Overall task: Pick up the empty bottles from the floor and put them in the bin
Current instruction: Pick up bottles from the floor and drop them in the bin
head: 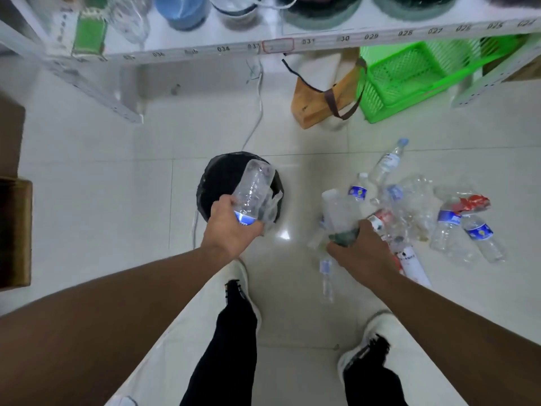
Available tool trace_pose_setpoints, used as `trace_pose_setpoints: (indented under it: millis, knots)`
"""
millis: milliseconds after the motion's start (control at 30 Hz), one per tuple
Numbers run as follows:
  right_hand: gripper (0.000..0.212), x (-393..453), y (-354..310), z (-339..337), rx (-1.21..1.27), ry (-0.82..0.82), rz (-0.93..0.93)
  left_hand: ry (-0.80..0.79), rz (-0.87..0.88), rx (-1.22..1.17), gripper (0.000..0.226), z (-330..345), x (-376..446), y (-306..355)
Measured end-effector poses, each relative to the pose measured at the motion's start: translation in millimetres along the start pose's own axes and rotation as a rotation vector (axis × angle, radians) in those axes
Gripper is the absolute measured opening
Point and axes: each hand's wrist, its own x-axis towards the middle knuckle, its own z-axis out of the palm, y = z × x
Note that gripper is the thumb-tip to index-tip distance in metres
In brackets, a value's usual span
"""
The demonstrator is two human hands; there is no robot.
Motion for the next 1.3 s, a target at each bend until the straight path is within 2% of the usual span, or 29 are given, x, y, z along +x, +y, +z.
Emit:
trace_pose_setpoints:
  millis: [167, 333, 533, 700, 767, 867, 933, 1133, 1300]
  knots:
    - [0.047, 8, -30, 54, 0.019, -0.010, 0.073, -0.073, -0.025, 0.104, 0.077, -26, 70, -31]
    - [0.047, 8, -59, 86, 0.073, -0.014, 0.135, -0.224, -0.022, 0.102, 0.110, -42, 106, -38]
    - [0.050, 15, -107, 96, 0.031, -0.052, 0.149, -0.190, 0.053, 0.165, 0.081, -64, 111, -53]
    - [0.058, 38, -146, 113, -0.005, -0.093, 0.130, -0.166, 0.003, 0.127, 0.065, -84, 117, -77]
    - [0.067, 48, -158, 126, -0.010, -0.126, 0.112, -0.149, -0.009, 0.133, 0.062, -90, 120, -86]
    - [0.098, 58, -172, 145, 0.042, -0.175, 0.110, -0.124, -0.018, 0.148, 0.060, -96, 123, -94]
    - [0.105, 60, -178, 151, 0.036, -0.166, 0.093, -0.115, -0.015, 0.154, 0.059, -97, 122, -96]
    - [0.088, 49, -160, 133, 0.031, -0.148, 0.035, -0.140, 0.003, 0.157, 0.056, -93, 118, -87]
    - [0.101, 41, -103, 93, -0.011, -0.098, 0.127, -0.166, 0.047, 0.168, 0.056, -74, 106, -60]
